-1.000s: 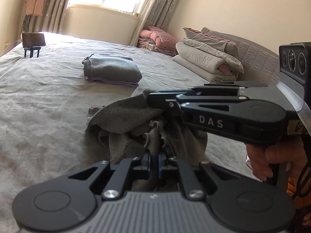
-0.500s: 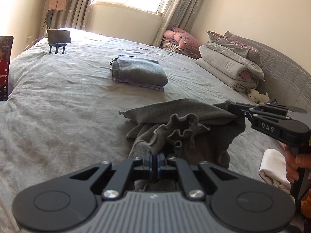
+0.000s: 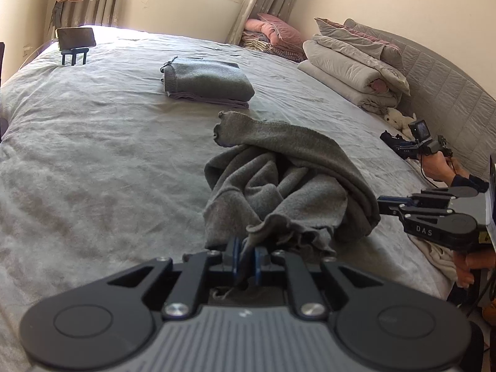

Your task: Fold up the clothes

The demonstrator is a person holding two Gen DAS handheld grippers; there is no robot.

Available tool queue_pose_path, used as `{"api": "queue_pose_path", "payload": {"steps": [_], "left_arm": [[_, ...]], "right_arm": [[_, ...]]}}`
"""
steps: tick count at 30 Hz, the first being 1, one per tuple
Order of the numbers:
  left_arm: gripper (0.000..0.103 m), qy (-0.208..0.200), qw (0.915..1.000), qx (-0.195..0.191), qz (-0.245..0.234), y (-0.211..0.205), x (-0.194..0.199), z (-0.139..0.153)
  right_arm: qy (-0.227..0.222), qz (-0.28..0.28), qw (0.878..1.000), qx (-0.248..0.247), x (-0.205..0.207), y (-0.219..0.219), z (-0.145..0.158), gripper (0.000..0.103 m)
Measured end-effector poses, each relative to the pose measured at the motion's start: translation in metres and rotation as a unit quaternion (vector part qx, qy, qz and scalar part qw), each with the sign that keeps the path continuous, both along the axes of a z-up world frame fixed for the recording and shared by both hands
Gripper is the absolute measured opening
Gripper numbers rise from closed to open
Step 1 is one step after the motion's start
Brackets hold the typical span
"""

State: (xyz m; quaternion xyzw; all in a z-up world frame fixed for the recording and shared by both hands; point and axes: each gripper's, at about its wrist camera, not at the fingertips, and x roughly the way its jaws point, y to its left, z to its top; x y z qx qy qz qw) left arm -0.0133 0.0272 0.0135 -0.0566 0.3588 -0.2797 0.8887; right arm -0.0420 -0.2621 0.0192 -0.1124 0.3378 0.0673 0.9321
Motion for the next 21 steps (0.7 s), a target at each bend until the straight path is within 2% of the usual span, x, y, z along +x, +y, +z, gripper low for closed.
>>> {"api": "queue_pose_path", "payload": {"steps": [1, 2, 3, 6, 7, 8, 10, 15, 19, 20, 21], "left_arm": [[0.032, -0.01, 0.9999, -0.005, 0.003, 0.003, -0.002, 0.002], [0.049, -0.025, 0.9996, -0.007, 0.007, 0.004, -0.004, 0.006], [0.052, -0.039, 0.9991, -0.01, 0.011, 0.005, -0.006, 0.009], [0.054, -0.065, 0.9977, -0.021, -0.005, 0.0, -0.01, 0.015], [0.055, -0.073, 0.9969, -0.025, -0.01, -0.001, -0.011, 0.017], [0.056, -0.082, 0.9961, -0.029, -0.016, -0.003, -0.012, 0.019], [0.056, -0.097, 0.9945, -0.027, -0.029, -0.01, -0.014, 0.022], [0.056, -0.12, 0.9904, -0.008, -0.068, -0.033, -0.016, 0.022], [0.055, -0.117, 0.991, 0.012, -0.065, -0.044, -0.012, 0.01], [0.053, -0.112, 0.9918, 0.015, -0.06, -0.045, -0.011, 0.006], [0.045, -0.107, 0.9927, 0.017, -0.054, -0.045, -0.009, 0.002]], "right_arm": [[0.0, 0.0, 1.0, 0.002, -0.001, 0.0, -0.001, 0.01], [0.0, 0.001, 1.0, 0.011, -0.001, -0.001, 0.001, 0.015], [0.0, 0.001, 1.0, 0.022, -0.001, -0.002, 0.003, 0.018], [-0.003, 0.008, 0.999, 0.047, 0.0, -0.002, 0.015, 0.021], [-0.006, 0.014, 0.998, 0.054, 0.001, -0.001, 0.019, 0.03], [-0.013, 0.022, 0.998, 0.058, 0.001, 0.002, 0.024, 0.047], [-0.029, 0.037, 0.997, 0.058, 0.003, 0.009, 0.03, 0.056], [-0.054, 0.083, 0.995, 0.032, 0.019, 0.038, 0.037, 0.056], [-0.049, 0.098, 0.994, 0.017, 0.04, 0.054, 0.029, 0.056], [-0.045, 0.098, 0.994, 0.014, 0.045, 0.056, 0.025, 0.056], [-0.042, 0.096, 0.994, 0.013, 0.05, 0.057, 0.022, 0.056]]}}
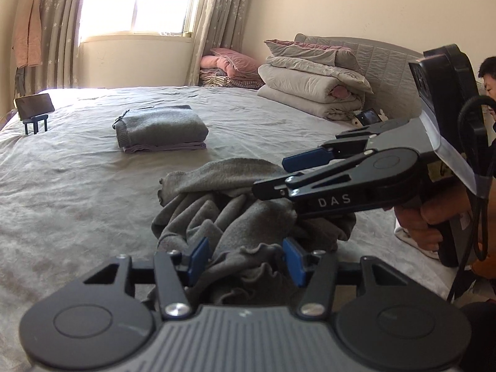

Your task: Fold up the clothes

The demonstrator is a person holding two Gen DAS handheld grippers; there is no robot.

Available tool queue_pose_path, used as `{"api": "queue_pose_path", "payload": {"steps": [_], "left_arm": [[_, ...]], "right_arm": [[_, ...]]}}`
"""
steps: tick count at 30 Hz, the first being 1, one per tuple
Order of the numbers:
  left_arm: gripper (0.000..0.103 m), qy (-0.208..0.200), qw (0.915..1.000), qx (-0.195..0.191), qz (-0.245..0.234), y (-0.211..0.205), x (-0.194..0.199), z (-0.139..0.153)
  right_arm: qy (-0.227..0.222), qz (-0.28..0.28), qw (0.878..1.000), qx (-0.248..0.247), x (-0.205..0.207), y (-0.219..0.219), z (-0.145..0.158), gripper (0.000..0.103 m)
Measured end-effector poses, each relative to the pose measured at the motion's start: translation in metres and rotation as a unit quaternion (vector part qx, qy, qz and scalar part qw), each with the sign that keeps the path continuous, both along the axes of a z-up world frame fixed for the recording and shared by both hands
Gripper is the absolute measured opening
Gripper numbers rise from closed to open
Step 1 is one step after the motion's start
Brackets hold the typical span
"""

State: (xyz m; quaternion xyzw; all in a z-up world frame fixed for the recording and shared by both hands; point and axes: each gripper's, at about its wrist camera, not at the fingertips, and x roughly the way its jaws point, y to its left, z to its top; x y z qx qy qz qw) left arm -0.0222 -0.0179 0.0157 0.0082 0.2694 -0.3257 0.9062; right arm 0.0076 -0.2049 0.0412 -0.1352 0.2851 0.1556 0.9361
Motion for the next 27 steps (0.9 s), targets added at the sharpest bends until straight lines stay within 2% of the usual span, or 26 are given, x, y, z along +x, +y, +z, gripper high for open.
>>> {"api": "queue_pose_path", "payload": {"steps": [1, 3, 5, 8, 15, 27], "left_arm": [[0.042, 0.004, 1.0, -0.003, 0.008, 0.001, 0.001, -0.003], [0.035, 0.006, 0.9996, -0.013, 0.022, 0.004, 0.003, -0.006], [0.021, 0.012, 0.9987, -0.033, 0.037, 0.009, 0.004, -0.008], [0.015, 0.021, 0.9968, -0.054, 0.055, 0.016, 0.007, -0.009], [0.011, 0.014, 0.9941, -0.075, 0.078, 0.025, 0.003, -0.005], [0.011, 0.002, 0.9912, -0.105, 0.081, 0.033, -0.001, 0.002]], "right_arm": [[0.002, -0.002, 1.0, -0.001, 0.004, 0.001, -0.003, 0.055], [0.01, -0.007, 1.0, 0.001, 0.011, 0.0, -0.011, 0.04], [0.021, -0.009, 1.0, 0.012, 0.016, -0.002, -0.017, 0.019], [0.013, -0.027, 0.999, 0.013, 0.012, -0.005, -0.016, 0.011], [-0.039, -0.087, 0.995, -0.025, -0.007, -0.024, 0.004, 0.011], [0.004, -0.11, 0.992, -0.061, -0.05, -0.058, -0.004, 0.011]]}}
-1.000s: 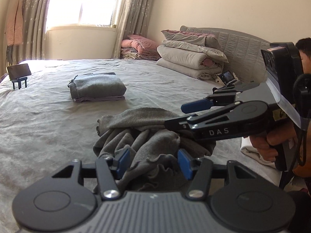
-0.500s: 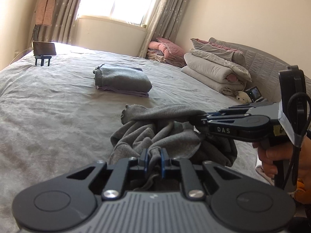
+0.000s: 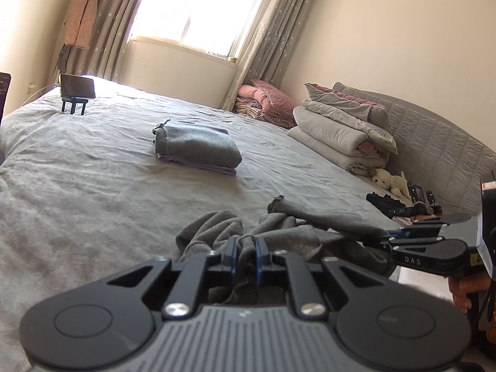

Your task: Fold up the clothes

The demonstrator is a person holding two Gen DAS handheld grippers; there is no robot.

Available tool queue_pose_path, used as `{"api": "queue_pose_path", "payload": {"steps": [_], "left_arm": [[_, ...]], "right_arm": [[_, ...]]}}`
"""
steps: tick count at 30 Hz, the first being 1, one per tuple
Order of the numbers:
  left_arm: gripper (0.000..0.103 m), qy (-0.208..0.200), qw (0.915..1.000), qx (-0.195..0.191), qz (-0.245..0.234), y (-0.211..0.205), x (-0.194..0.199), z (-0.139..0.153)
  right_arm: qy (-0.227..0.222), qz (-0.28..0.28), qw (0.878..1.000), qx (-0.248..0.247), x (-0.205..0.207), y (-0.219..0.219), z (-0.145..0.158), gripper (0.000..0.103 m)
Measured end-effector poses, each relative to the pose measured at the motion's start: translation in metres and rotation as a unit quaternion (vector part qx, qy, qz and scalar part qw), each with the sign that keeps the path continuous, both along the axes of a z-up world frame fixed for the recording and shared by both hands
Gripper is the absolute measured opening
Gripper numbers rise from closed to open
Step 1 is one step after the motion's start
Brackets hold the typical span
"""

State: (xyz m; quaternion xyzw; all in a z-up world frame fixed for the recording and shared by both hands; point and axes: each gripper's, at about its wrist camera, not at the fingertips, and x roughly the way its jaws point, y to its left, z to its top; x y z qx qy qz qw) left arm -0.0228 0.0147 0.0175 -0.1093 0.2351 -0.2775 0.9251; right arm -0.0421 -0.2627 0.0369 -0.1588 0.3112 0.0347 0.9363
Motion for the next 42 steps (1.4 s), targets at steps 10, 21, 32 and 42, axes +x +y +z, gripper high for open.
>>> {"api": "queue_pose_path", "payload": {"steps": [10, 21, 32, 42], "left_arm": [[0.01, -0.003, 0.9999, -0.016, -0.003, 0.006, -0.001, 0.002], [0.01, -0.011, 0.9997, -0.013, -0.017, 0.004, -0.003, 0.002], [0.01, -0.016, 0.9991, -0.025, -0.03, 0.005, -0.006, 0.003], [0.01, -0.01, 0.9974, -0.05, -0.051, 0.008, -0.006, 0.006]], "right_arm": [[0.079, 0.005, 0.997, -0.013, -0.025, -0.008, -0.023, 0.011], [0.045, 0.06, 0.997, 0.031, -0.041, 0.008, 0.001, 0.049], [-0.015, 0.172, 0.985, -0.006, -0.032, 0.084, 0.016, 0.053], [-0.046, 0.18, 0.983, 0.011, -0.003, 0.1, 0.012, 0.053]]}}
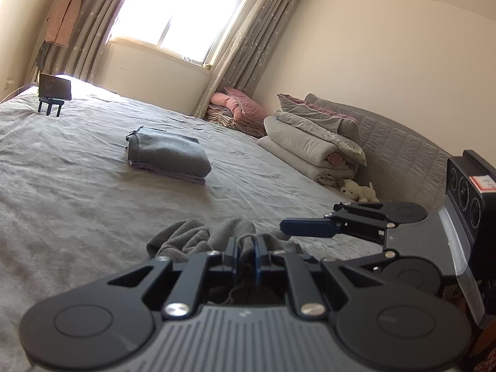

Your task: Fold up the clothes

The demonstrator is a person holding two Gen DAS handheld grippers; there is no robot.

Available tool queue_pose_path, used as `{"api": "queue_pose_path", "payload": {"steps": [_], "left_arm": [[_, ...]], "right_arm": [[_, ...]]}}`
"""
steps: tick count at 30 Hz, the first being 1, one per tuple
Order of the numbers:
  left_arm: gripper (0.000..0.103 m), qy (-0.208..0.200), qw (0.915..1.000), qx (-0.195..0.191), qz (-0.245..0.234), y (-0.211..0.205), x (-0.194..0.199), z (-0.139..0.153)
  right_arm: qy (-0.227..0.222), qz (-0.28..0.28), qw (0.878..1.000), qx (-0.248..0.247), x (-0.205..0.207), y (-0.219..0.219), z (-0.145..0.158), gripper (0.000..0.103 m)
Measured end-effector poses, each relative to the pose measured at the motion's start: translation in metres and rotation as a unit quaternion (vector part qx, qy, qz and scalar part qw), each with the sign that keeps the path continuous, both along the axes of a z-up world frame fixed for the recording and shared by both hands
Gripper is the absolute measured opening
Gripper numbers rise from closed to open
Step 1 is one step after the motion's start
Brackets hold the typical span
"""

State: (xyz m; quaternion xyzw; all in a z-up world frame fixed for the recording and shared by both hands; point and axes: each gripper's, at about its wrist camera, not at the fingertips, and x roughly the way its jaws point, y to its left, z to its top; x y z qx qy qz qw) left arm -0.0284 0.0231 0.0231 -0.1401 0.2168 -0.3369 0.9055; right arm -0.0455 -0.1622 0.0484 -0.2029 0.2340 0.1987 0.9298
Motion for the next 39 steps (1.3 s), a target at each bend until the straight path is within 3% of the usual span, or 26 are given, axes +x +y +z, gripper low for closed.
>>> {"api": "queue_pose_path", "payload": {"steps": [1, 2, 3, 5, 11, 20, 26, 32, 39], "left_arm": [[0.01, 0.0, 1.0, 0.0, 0.001, 0.0, 0.0, 0.0], [0.01, 0.001, 1.0, 0.0, 0.002, 0.001, 0.001, 0.0], [0.01, 0.001, 1.0, 0.001, 0.002, 0.001, 0.001, -0.001], [0.01, 0.0, 1.0, 0.007, 0.003, 0.001, 0.001, -0.001], [0.016, -0.008, 0.9995, 0.028, 0.012, 0.0, 0.002, -0.002], [0.027, 0.02, 0.9974, 0.034, 0.061, 0.018, 0.017, -0.006], [0.049, 0.039, 0.9938, 0.06, 0.085, 0.022, 0.026, -0.015], [0.089, 0.028, 0.9912, 0.092, 0.09, 0.013, 0.027, -0.022], [0.094, 0.011, 0.9915, 0.128, 0.022, -0.001, 0.037, -0.031]], "right_arm": [[0.001, 0.0, 1.0, 0.009, 0.002, 0.0, -0.001, 0.046], [0.002, -0.001, 1.0, 0.019, 0.003, 0.0, -0.002, 0.027], [0.005, -0.001, 1.0, 0.028, 0.005, -0.001, -0.003, 0.015], [0.009, -0.005, 0.999, 0.041, 0.007, -0.002, -0.004, 0.005], [-0.032, -0.04, 0.997, 0.052, 0.001, -0.014, 0.006, 0.003], [-0.04, -0.093, 0.991, 0.083, 0.004, -0.04, 0.009, 0.003], [-0.05, -0.12, 0.986, 0.105, 0.006, -0.054, 0.012, 0.003], [-0.041, -0.155, 0.981, 0.112, 0.01, -0.069, 0.009, 0.003], [-0.03, -0.185, 0.974, 0.131, 0.016, -0.087, 0.006, 0.003]]}}
